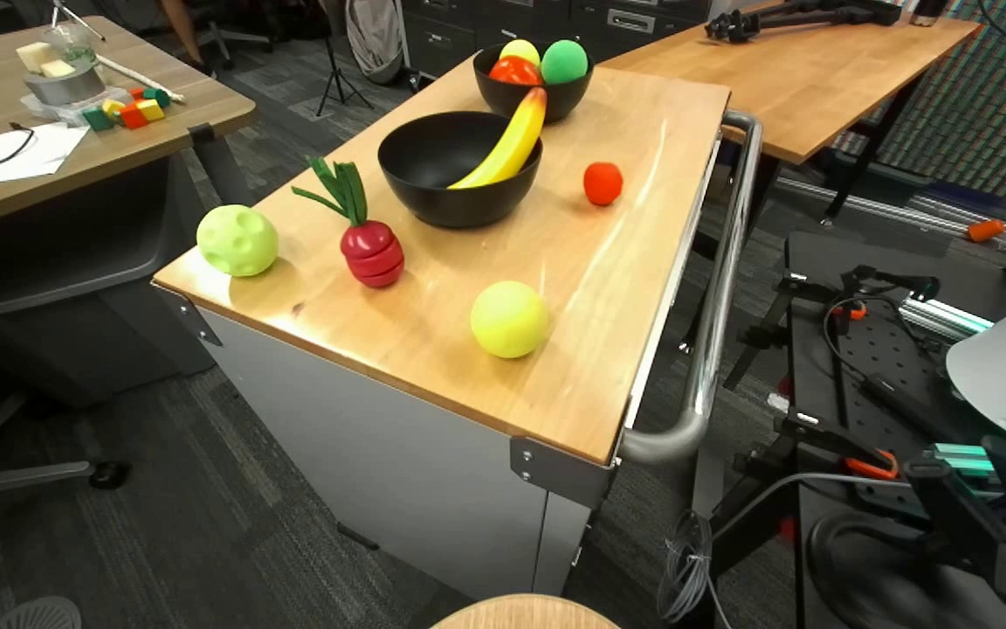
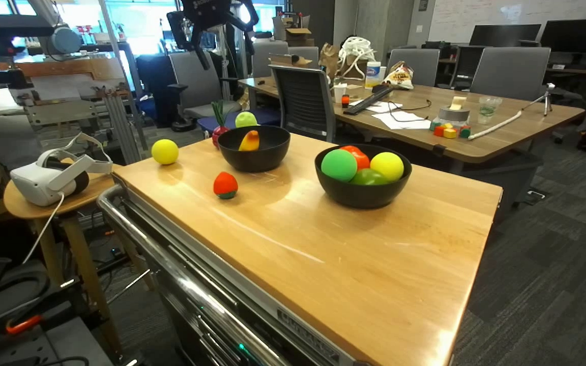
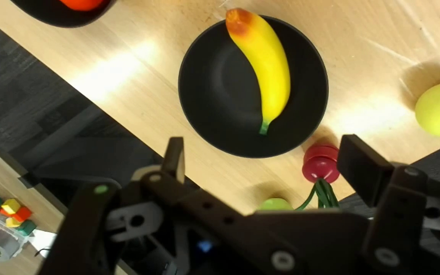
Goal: Take all the contents from the black bowls and place them on the table one at at time starting with the left bowl then right bowl
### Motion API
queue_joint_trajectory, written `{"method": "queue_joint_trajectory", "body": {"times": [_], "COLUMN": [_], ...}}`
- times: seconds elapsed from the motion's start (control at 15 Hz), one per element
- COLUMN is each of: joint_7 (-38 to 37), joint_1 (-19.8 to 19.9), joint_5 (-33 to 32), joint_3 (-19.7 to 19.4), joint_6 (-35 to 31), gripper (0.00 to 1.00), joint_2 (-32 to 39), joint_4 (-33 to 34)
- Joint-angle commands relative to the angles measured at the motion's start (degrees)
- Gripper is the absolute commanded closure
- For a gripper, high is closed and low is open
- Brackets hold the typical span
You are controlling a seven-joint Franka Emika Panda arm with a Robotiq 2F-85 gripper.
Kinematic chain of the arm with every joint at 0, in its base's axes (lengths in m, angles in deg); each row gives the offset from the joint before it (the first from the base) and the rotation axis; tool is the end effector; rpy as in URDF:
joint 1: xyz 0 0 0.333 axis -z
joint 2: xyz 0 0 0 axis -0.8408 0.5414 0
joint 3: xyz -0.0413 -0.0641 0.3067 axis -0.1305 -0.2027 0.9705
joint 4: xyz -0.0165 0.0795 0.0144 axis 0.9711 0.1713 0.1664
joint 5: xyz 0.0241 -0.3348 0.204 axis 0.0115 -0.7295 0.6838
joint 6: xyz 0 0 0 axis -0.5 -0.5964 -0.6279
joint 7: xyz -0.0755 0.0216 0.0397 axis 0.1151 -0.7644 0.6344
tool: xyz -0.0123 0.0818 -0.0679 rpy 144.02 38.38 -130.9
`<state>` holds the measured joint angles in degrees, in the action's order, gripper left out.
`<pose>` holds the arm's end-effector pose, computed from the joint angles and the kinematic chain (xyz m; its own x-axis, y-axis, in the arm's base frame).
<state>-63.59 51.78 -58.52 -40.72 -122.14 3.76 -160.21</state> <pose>0.5174 0.0711 0.4967 0.7419 0.6576 0.1310 0.6062 -0.7413 0.2882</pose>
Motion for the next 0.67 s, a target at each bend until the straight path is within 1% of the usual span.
{"method": "queue_joint_trajectory", "body": {"times": [0.0,0.07,0.13,0.27,0.4,0.6], "joint_7": [-0.2,-0.8,-0.4,-1.1,-1.5,-1.8], "joint_1": [0.1,0.6,0.6,1.1,1.3,1.7], "joint_5": [-2.9,-6.9,-7.4,-10.0,-9.7,-6.8], "joint_3": [0.6,1.0,0.7,0.3,-0.2,-0.8], "joint_6": [-0.8,-2.4,-1.8,-2.8,-2.8,-2.2], "gripper": [0.00,0.00,0.00,0.00,0.00,0.00], "joint_2": [0.2,0.5,0.9,1.9,3.2,5.4], "joint_4": [-0.5,-1.2,-1.6,-2.5,-2.9,-2.6]}}
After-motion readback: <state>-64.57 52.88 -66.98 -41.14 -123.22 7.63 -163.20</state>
